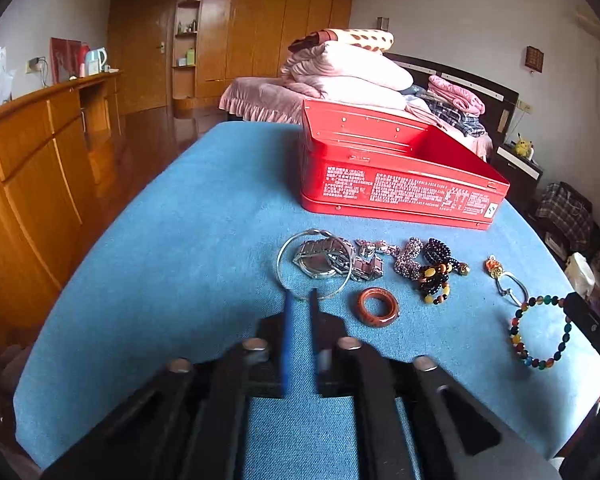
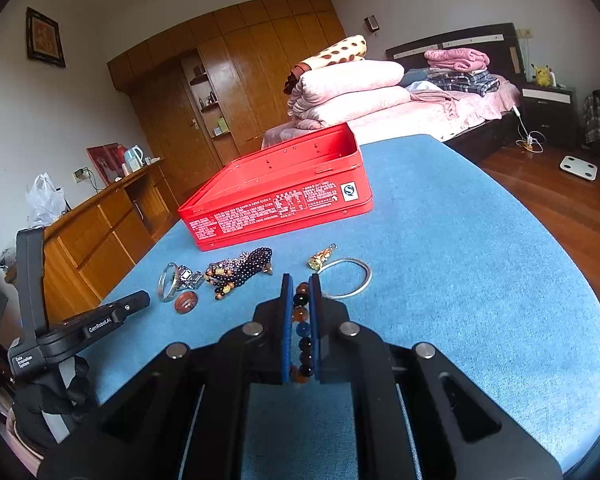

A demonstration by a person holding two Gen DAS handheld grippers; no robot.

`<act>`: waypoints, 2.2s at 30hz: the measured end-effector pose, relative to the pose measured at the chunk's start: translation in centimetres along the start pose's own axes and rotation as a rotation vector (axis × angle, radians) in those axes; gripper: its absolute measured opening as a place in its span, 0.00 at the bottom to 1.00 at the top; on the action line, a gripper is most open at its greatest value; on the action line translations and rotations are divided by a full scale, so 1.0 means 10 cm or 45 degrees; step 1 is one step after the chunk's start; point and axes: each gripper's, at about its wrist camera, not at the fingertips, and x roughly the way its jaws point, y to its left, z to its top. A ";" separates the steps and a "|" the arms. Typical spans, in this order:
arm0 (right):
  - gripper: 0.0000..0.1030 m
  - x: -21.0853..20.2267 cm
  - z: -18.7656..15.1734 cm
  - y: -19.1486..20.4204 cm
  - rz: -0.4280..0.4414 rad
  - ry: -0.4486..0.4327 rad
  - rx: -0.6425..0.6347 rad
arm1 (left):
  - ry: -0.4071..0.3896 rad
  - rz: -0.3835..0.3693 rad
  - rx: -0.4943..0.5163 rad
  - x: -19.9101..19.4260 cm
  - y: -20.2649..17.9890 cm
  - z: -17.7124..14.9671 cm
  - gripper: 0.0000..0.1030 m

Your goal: Organize jewelry

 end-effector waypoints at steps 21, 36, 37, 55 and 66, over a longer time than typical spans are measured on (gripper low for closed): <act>0.07 0.04 0.02 -0.10 -0.001 0.020 0.035 | 0.086 -0.054 0.034 0.29 -0.23 0.12 0.03; 0.06 -0.05 0.14 -0.04 0.053 -0.045 0.012 | -0.185 -0.161 -0.016 -0.32 -0.12 0.25 0.02; 0.06 -0.06 0.17 -0.02 0.063 -0.054 0.008 | -0.197 -0.165 -0.013 -0.34 -0.13 0.27 0.02; 0.06 0.45 1.45 0.02 0.196 -0.160 -0.013 | -0.341 -0.314 0.050 -0.06 -0.50 1.34 0.02; 0.12 1.11 1.39 -0.03 0.118 -0.029 0.042 | -0.295 -0.276 0.058 0.37 -0.42 1.31 0.47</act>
